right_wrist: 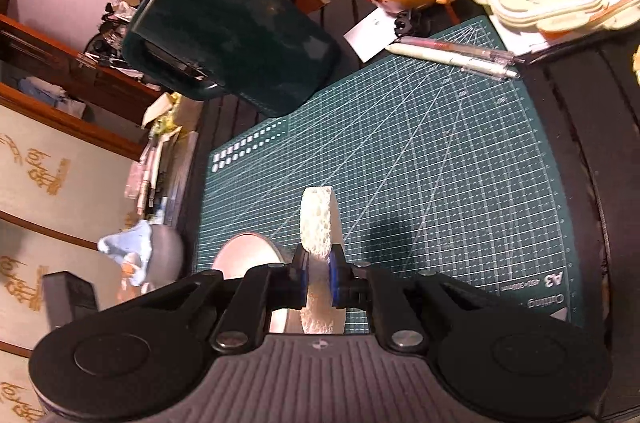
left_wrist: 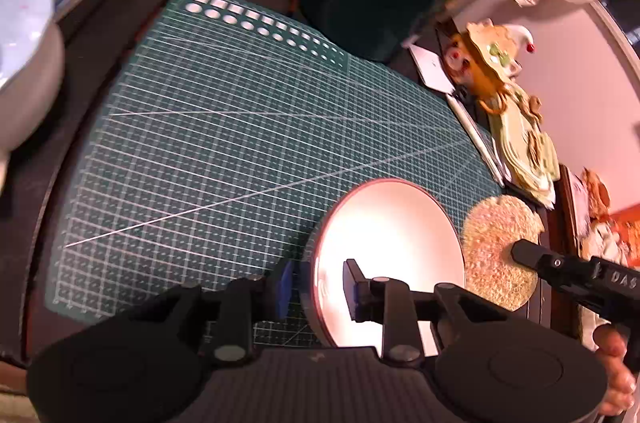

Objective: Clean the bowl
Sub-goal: 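Lower the white bowl onto the mat with the left tool while the right tool sets the sponge beside it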

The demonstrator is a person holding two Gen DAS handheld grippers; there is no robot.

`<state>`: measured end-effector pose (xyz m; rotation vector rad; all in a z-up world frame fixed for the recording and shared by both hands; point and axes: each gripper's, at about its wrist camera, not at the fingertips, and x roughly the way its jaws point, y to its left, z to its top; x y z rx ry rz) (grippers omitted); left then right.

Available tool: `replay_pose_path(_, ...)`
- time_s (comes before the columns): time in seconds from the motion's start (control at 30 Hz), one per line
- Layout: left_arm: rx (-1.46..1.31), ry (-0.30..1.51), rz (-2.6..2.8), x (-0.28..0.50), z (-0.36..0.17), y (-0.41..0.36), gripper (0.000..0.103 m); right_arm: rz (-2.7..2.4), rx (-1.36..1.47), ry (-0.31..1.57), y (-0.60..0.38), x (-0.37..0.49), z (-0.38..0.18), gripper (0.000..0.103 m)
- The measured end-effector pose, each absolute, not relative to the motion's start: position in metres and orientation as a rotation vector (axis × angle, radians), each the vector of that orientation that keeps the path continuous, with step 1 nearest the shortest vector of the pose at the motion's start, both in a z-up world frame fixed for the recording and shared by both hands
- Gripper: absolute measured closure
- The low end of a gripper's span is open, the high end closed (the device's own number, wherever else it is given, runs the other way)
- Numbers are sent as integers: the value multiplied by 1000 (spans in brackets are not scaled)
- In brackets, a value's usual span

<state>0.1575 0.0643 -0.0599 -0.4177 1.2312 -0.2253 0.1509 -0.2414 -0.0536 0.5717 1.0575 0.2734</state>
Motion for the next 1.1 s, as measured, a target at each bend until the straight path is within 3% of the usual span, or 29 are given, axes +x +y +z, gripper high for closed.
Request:
replay_pose_path(0.07,-430,1217,-199,154,-57,67,70,205,424,1020,-229,148,-47,93)
replay_pose_path(0.17,-459,1197,-183,151,-52,69,70,173,346,1021,-221,150,-52,93)
replay_pose_path(0.33,-470,1181,-177,151,-49,68,68,268,521,1075,-232,161,-73,93)
replay_pose_path(0.5,-479,1167,-138,149,-46,71,67,196,478,1097,-235,162,-82,87)
replay_pose_path(0.57,-488,1152,-122,147,-43,74,59,164,461,1095,-238,160,-82,82)
replay_pose_path(0.63,-492,1133,-113,143,-39,77,59,143,444,1093,-239,158,-82,75)
replay_pose_path(0.77,-488,1105,-109,135,-31,81,58,125,413,1090,-241,152,-79,71)
replay_pose_path(0.93,-452,1069,-98,119,-18,81,56,65,383,1068,-246,144,-74,53)
replay_pose_path(1.03,-408,1004,-84,99,-3,80,44,36,379,1061,-247,137,-71,44)
replay_pose_path(1.1,-363,961,-85,88,7,77,42,18,319,1027,-237,124,-57,40)
